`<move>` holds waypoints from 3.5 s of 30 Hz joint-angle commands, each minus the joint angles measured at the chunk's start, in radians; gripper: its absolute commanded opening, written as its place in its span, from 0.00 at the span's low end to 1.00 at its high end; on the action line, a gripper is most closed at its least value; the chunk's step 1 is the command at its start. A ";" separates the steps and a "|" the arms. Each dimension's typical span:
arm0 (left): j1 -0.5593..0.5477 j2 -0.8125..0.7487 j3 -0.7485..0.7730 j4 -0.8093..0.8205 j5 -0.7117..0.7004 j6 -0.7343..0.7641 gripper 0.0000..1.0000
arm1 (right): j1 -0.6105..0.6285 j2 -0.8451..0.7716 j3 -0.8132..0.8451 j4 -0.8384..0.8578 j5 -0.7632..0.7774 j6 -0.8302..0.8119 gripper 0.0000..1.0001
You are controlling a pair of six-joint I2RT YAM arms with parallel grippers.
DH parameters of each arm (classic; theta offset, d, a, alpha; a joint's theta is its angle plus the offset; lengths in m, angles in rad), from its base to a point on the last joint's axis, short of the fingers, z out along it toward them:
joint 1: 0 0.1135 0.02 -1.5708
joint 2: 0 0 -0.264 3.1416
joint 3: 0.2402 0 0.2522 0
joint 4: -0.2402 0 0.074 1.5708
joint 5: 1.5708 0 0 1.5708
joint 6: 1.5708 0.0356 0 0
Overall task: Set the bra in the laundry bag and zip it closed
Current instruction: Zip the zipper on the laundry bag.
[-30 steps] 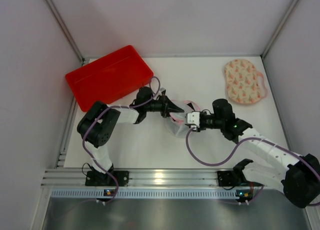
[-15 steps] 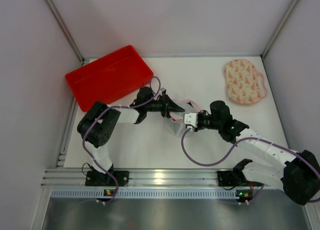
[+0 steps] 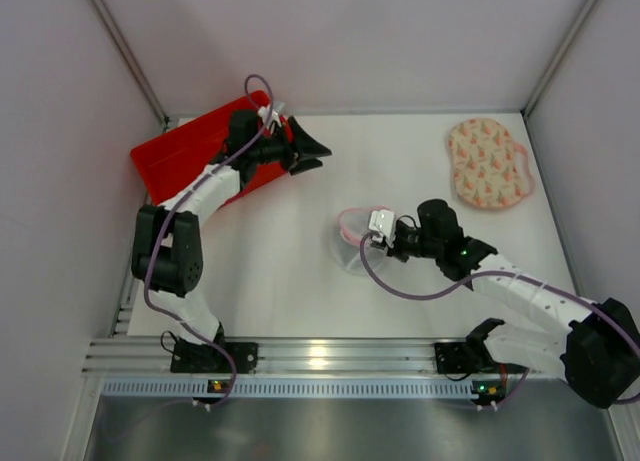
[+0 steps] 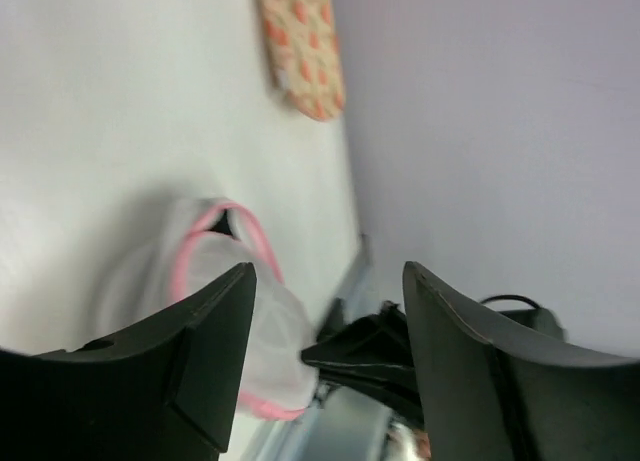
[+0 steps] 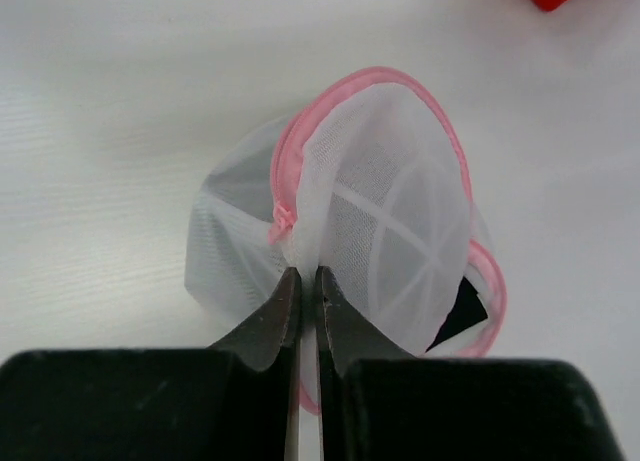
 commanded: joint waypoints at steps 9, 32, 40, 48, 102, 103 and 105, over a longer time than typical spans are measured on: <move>-0.041 -0.439 -0.104 -0.570 -0.363 1.046 0.55 | 0.018 0.116 0.146 -0.053 0.013 0.576 0.00; -0.543 -0.471 -0.223 -0.569 -0.624 1.165 0.46 | 0.004 0.190 0.186 0.012 0.005 1.052 0.00; -0.557 -0.401 -0.184 -0.564 -0.656 1.173 0.44 | 0.005 0.185 0.186 0.018 -0.008 1.052 0.00; -0.558 -0.350 -0.150 -0.560 -0.675 1.191 0.38 | 0.007 0.171 0.178 0.024 -0.033 1.046 0.00; -0.314 -0.405 -0.212 -0.497 -0.132 0.739 0.00 | 0.065 -0.016 0.203 -0.111 -0.173 0.245 0.57; -0.316 -0.405 -0.212 -0.495 -0.126 0.739 0.00 | 0.083 -0.010 0.186 -0.085 -0.160 0.243 0.56; -0.314 -0.408 -0.215 -0.497 -0.119 0.740 0.00 | 0.097 -0.004 0.169 -0.051 -0.118 0.228 0.55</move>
